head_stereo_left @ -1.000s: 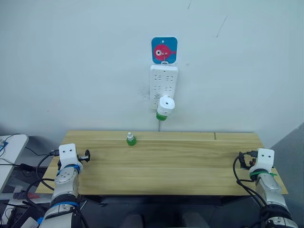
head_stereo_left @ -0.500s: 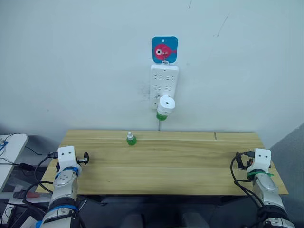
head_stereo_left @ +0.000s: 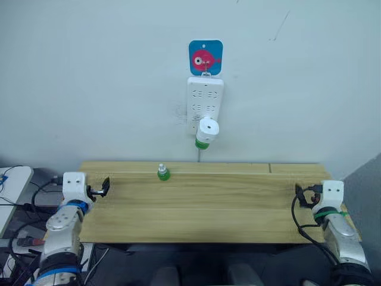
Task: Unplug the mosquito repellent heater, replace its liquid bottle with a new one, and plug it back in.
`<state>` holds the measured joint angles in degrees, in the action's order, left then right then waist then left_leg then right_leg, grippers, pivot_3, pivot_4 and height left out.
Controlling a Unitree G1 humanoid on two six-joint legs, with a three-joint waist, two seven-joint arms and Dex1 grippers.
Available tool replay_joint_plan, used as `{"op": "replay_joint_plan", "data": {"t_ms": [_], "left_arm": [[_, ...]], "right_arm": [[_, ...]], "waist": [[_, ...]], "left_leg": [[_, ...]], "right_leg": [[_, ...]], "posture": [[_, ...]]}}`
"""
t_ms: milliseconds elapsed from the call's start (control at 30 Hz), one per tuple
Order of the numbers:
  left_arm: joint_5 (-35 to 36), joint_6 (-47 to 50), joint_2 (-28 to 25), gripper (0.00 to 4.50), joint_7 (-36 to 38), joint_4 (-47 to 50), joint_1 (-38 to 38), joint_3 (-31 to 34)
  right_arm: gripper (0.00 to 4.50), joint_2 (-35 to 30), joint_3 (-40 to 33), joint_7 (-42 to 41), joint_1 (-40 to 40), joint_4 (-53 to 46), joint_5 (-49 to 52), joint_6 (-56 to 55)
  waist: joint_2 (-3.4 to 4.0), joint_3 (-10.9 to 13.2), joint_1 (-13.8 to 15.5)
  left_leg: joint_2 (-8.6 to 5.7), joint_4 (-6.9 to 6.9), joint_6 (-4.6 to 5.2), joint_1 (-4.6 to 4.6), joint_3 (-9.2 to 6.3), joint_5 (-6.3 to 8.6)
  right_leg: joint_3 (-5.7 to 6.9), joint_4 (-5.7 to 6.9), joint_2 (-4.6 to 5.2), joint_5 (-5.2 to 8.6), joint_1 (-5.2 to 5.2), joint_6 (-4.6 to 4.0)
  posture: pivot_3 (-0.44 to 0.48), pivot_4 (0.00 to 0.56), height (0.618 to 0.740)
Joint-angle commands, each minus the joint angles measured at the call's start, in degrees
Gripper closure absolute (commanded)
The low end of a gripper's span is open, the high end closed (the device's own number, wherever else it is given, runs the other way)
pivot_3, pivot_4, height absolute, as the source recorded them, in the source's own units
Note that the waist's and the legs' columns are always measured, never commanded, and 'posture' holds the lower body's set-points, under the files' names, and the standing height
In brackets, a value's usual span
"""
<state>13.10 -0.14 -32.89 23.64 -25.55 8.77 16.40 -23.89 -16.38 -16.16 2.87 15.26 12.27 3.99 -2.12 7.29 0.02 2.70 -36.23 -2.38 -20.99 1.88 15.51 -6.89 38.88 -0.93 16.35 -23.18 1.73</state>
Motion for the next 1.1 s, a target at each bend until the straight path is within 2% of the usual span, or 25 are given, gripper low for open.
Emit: {"op": "replay_joint_plan", "data": {"t_ms": [33,167,333,467,567,600,733,1100], "left_arm": [[5.5,8.0,-2.1,0.0,7.0,14.2,3.3,-1.8],[9.4,16.2,-2.9,0.0,13.0,22.9,9.7,-5.5],[11.3,21.5,-2.4,0.0,18.1,24.9,17.6,-9.5],[9.9,21.4,-0.2,0.0,21.1,19.8,25.7,-13.0],[9.0,20.0,0.9,0.0,23.2,15.8,29.3,-14.2],[9.2,19.6,1.8,0.19,24.6,13.7,31.2,-14.5],[7.3,16.3,3.9,1.23,27.9,7.1,35.9,-16.3],[0.3,5.7,8.9,1.23,31.8,-9.7,45.7,-19.4]], "right_arm": [[0.03,-2.9,2.2,-5.4,1.9,-14.7,4.5,8.3],[0.03,-6.7,5.2,-11.2,7.2,-29.3,12.7,20.9],[0.03,-10.2,9.1,-15.0,16.7,-40.1,21.1,33.7],[0.03,-10.7,12.8,-15.5,24.7,-45.1,25.2,40.9],[0.03,-10.4,13.8,-14.6,27.4,-46.3,26.5,43.8],[0.01,-10.0,14.4,-14.4,28.2,-46.3,26.5,44.1],[0.0,-9.0,16.5,-13.7,28.5,-45.5,23.9,43.4],[0.0,-6.8,17.3,-10.2,28.5,-47.0,21.9,44.2]], "waist": [[0.06,0.1,0.1],[0.21,0.4,0.0],[0.21,0.6,0.0],[0.14,0.7,0.2],[0.13,0.8,0.5],[0.13,0.8,0.6],[0.13,0.8,0.6],[0.14,0.8,0.1]], "left_leg": [[-0.01,-0.07,0.0,-0.03,-0.03,0.0],[0.02,-0.48,0.0,-0.35,-0.14,0.0],[0.0,-0.77,0.01,-0.79,-0.42,0.01],[-0.01,-0.82,0.01,-1.04,-0.92,0.01],[-0.05,-0.85,0.02,-1.23,-1.2,0.01],[-0.06,-0.85,0.02,-1.31,-1.28,0.01],[-0.08,-1.19,0.02,-1.86,-1.46,0.0],[-0.12,-1.74,0.08,-2.03,-1.69,0.04]], "right_leg": [[0.03,0.01,0.0,0.0,0.0,0.01],[0.36,0.06,-0.08,0.0,-0.01,0.02],[0.69,0.0,-0.09,-0.02,-0.14,0.02],[1.21,-0.02,-0.08,0.0,-0.15,-0.01],[1.41,-0.05,-0.09,0.03,-0.16,-0.07],[1.44,-0.09,-0.09,0.04,-0.16,-0.09],[1.59,-0.03,-0.08,0.05,-0.49,-0.09],[1.78,0.14,-0.09,0.02,-0.41,-0.05]], "posture": [[0.126,0.147,0.74],[0.118,0.144,0.74],[0.106,0.139,0.74],[0.106,0.139,0.74],[0.106,0.139,0.74],[0.074,0.129,0.74],[0.061,0.128,0.74],[0.03,0.13,0.74]]}}
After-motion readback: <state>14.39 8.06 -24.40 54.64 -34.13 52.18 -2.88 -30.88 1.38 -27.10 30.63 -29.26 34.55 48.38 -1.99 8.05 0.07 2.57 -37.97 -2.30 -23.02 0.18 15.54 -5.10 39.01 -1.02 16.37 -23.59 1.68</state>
